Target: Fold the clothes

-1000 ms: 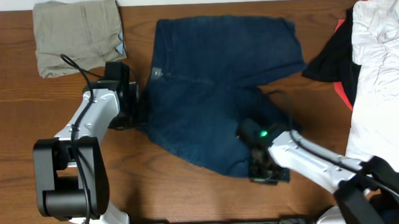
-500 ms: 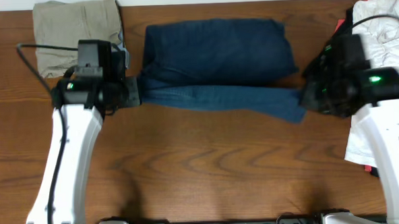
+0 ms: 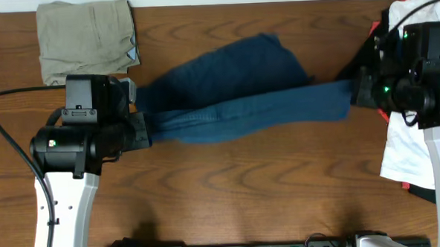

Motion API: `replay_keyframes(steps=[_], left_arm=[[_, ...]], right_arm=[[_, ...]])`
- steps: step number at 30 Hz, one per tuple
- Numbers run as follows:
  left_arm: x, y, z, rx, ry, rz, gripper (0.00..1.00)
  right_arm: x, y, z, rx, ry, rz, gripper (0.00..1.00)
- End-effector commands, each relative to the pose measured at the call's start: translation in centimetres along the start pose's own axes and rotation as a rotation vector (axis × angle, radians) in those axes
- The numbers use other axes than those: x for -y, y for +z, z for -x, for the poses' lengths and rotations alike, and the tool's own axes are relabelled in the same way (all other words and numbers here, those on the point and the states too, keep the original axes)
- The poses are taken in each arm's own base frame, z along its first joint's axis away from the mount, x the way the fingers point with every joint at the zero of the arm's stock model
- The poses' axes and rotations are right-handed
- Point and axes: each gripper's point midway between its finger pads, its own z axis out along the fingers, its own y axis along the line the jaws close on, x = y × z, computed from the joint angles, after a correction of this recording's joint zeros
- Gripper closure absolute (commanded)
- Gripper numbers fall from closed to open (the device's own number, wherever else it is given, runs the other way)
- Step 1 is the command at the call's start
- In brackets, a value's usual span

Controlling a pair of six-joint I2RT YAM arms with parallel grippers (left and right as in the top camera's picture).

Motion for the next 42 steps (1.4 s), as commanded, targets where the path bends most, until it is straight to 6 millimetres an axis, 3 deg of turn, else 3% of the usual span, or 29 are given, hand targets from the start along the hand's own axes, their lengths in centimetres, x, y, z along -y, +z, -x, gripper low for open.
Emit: replay_keyframes(steps=[1,9,14,20,27,31,34,35,36,37,39,40,41,42], left_arm=[[-4.0,1.6,0.1,-0.007,-0.042,0.173,0.94],[-8.4,7.3,1.3,-0.048,-0.127,0.374,0.93],[-10.2,10.9,3.1,-0.035,-0.166,0.446,0.94],[-11.5,15.2,6.2,0.046,-0.163,0.475,0.94],[-12.3,20.3,8.8,0.124,-0.164,0.459,0.94],[-12.4,21.8,10.1,0.179,-0.165,0.446,0.94],[-12.3,21.9,11.4,0.230,-0.166,0.436,0.94],[-12.3,21.8,11.8,0.251,-0.166,0.439,0.91],[-12.4,21.6,12.2,0.270,-0.167,0.444,0.60],[-12.4,21.5,12.7,0.289,-0.168,0.448,0.06],[-12.4,21.4,13.1,0.307,-0.169,0.446,0.02],[-12.3,21.3,13.3,0.313,-0.168,0.444,0.02],[-12.3,21.2,13.3,0.311,-0.169,0.444,0.02],[-12.2,20.9,13.2,0.306,-0.169,0.445,0.02]], right_arm=[[3.0,1.3,3.6,0.091,-0.031,-0.158,0.99],[-1.3,10.7,8.6,0.149,-0.143,-0.056,0.99],[-3.1,17.4,10.4,0.185,-0.185,-0.033,0.99],[-3.6,23.6,11.0,0.203,-0.187,-0.027,0.99],[-3.2,30.8,9.6,0.184,-0.165,-0.021,0.99],[-4.0,33.1,9.3,0.201,-0.168,0.006,0.99],[-4.9,33.5,9.7,0.231,-0.177,0.025,0.99],[-5.3,33.4,9.8,0.242,-0.182,0.032,0.99],[-5.7,33.5,9.9,0.249,-0.187,0.037,0.97],[-6.1,33.4,10.0,0.258,-0.192,0.043,0.86],[-6.5,33.4,10.1,0.268,-0.197,0.048,0.46],[-6.6,33.3,10.1,0.270,-0.197,0.049,0.08],[-6.6,33.3,10.2,0.270,-0.194,0.050,0.01],[-6.6,33.2,10.2,0.267,-0.171,0.052,0.01]])
